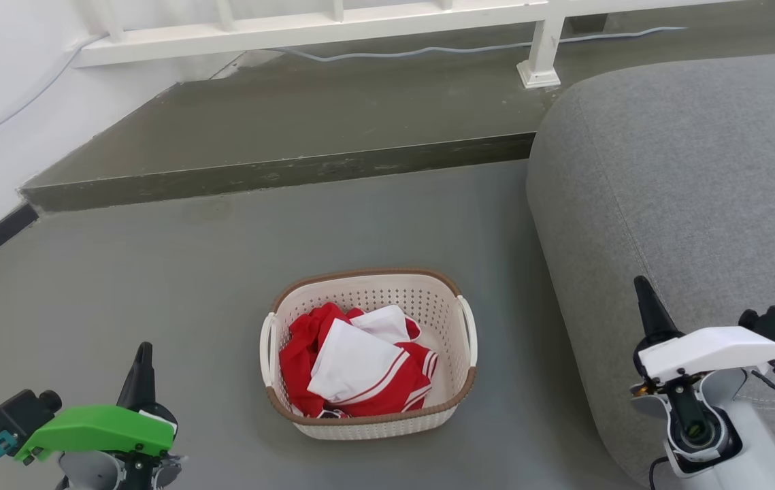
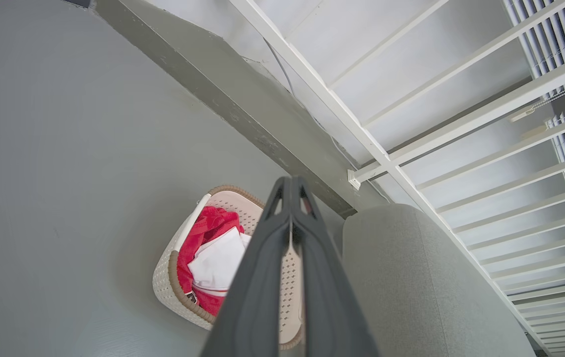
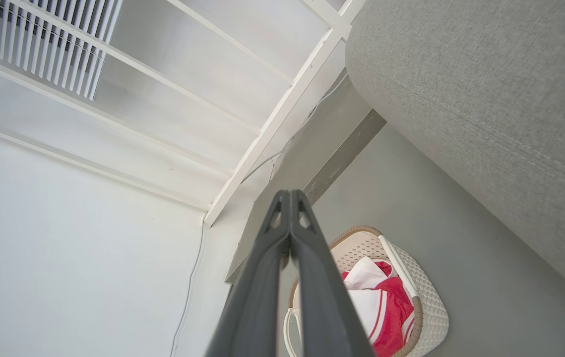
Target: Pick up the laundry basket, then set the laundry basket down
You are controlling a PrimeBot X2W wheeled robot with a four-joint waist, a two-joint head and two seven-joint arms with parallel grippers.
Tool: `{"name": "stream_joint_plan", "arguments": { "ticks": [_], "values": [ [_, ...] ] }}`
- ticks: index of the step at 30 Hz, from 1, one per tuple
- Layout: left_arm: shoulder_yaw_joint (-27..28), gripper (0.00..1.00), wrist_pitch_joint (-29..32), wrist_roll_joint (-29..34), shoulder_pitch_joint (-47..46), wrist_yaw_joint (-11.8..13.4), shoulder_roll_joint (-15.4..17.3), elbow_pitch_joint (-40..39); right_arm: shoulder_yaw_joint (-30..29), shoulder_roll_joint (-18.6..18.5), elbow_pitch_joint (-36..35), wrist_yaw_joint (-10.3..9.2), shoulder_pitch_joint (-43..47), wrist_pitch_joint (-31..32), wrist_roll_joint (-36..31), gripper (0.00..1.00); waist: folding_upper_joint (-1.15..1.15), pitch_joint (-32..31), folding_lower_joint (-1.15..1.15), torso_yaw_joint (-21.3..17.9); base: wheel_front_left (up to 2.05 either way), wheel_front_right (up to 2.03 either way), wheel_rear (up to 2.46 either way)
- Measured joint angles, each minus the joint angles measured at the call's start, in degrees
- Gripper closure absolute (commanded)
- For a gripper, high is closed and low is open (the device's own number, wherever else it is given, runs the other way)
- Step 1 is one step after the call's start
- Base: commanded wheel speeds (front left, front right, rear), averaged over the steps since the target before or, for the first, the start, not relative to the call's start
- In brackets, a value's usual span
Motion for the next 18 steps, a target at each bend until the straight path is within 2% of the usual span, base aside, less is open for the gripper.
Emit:
{"name": "stream_joint_plan", "arguments": {
  "ticks": [18],
  "values": [
    [1.78,1.00,3.10,-11.83,-0.01,-0.69,-0.01,-0.58,-4.76,0.83,-0.74,2.02,0.64,3.18,11.24,1.00,0.00,-0.64,0.00,0.60,0.00,0.00,0.00]
  ]
}}
